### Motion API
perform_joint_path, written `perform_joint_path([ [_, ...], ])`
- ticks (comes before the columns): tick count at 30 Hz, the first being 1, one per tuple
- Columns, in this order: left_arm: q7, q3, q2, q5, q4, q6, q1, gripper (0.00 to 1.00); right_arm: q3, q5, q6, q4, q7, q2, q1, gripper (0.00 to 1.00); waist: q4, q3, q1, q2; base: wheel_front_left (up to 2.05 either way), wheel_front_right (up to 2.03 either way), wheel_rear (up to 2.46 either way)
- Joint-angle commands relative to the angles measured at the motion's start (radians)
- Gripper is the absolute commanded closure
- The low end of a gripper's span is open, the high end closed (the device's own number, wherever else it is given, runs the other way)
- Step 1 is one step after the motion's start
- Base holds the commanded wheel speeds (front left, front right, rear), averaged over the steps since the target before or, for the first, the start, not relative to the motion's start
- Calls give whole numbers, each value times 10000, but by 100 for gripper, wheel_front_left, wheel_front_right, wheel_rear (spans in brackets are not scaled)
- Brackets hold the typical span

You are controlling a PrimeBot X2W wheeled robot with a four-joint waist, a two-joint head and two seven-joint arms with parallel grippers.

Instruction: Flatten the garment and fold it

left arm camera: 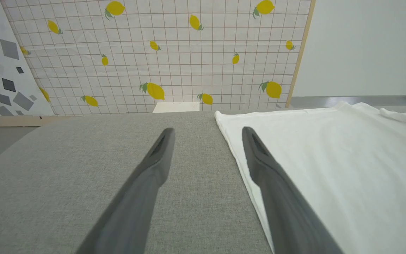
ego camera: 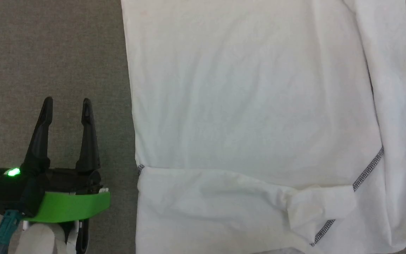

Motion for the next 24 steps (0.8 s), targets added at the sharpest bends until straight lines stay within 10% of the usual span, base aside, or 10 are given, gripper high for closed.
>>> perform_joint_path([
  [1,-47,-26,-45,105,-53,-62,-241,0,-146,-209,-15,281,329,30,-333,0,261,975,-2,0,0,0,0],
  [20,-47,-411,-407,386,31,-404,-1011,0,-1169,-2130,-15,1685,2081,467,-1579,0,1246,2325,-2,0,0,0,0],
  [21,-47,-405,-416,393,52,-411,-1004,0,-1234,-2235,-15,1719,2145,509,-1574,24,1249,2332,-2,0,0,0,0],
  [22,-47,-396,-428,403,77,-421,-1000,0,-1288,-2344,-15,1731,2190,561,-1581,87,1246,2332,-2,0,0,0,0],
  [24,-47,-369,-446,416,136,-435,-988,0,-1390,-2515,-15,1690,2163,639,-1605,100,1211,2276,-2,0,0,0,0],
])
